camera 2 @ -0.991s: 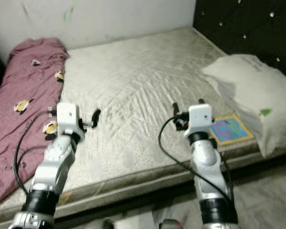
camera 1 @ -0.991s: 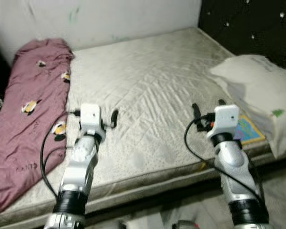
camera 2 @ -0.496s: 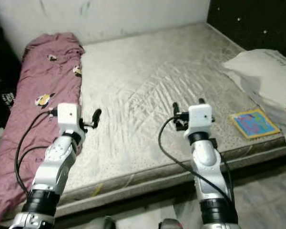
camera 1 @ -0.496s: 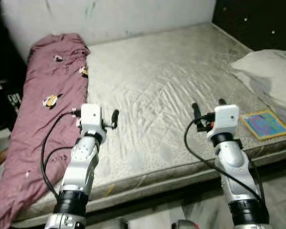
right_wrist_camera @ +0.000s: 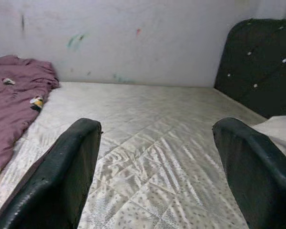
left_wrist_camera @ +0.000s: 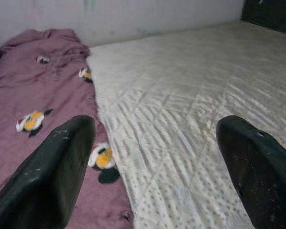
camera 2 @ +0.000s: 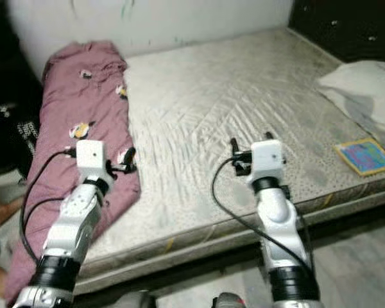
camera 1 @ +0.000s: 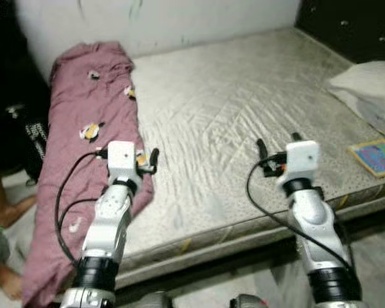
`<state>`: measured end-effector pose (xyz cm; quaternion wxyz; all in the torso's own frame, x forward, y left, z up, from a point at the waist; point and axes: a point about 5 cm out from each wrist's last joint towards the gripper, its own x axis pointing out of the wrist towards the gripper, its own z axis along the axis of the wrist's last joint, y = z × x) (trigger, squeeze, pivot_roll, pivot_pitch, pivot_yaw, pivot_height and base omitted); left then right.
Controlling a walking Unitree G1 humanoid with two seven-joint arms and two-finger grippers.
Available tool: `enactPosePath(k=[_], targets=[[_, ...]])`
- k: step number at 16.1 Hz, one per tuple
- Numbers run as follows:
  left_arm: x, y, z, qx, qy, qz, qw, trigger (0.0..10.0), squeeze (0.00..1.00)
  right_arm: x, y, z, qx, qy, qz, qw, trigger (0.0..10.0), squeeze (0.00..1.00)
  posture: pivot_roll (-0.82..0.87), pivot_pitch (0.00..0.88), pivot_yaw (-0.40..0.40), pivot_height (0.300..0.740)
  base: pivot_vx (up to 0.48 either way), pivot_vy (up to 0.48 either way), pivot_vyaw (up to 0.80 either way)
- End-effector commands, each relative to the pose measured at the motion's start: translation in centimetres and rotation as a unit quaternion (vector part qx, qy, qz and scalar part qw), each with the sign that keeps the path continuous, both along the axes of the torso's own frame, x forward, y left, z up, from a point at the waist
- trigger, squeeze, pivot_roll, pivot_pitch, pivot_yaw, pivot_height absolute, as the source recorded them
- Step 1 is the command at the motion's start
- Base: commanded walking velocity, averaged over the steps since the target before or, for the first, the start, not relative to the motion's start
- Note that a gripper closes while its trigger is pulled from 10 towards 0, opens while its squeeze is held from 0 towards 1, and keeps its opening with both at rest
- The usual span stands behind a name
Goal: Clean up the room
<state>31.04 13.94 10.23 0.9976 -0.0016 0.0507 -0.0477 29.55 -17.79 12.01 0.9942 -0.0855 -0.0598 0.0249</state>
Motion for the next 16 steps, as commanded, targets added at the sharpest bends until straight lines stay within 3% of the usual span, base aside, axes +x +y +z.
enactPosePath(k=[1,4,11,16], targets=[[-0.08,1.33,0.07,0.009,-0.002,0.017,1.0,10.0,0.0,0.15,1.15,0.43,0.008,-0.01,0.019,1.0,10.0,0.0,-0.1,0.0,0.074,0.74,0.0,0.48,0.0],[0.06,1.48,0.11,0.01,-0.003,0.023,1.0,10.0,0.0,0.22,1.32,0.58,0.006,-0.014,0.026,1.0,10.0,0.0,-0.1,0.0,0.074,0.74,0.0,0.48,0.0],[0.14,1.63,0.14,0.015,-0.004,0.025,1.0,10.0,0.0,0.29,1.43,0.52,0.008,-0.013,0.026,1.0,10.0,0.0,-0.1,0.0,0.073,0.74,0.0,0.48,0.67],[0.23,1.95,0.92,0.008,-0.028,0.032,0.999,10.0,0.0,0.49,1.17,0.64,0.014,-0.014,0.015,1.0,10.0,0.0,-0.1,0.0,0.08,0.74,0.0,0.0,0.0]])
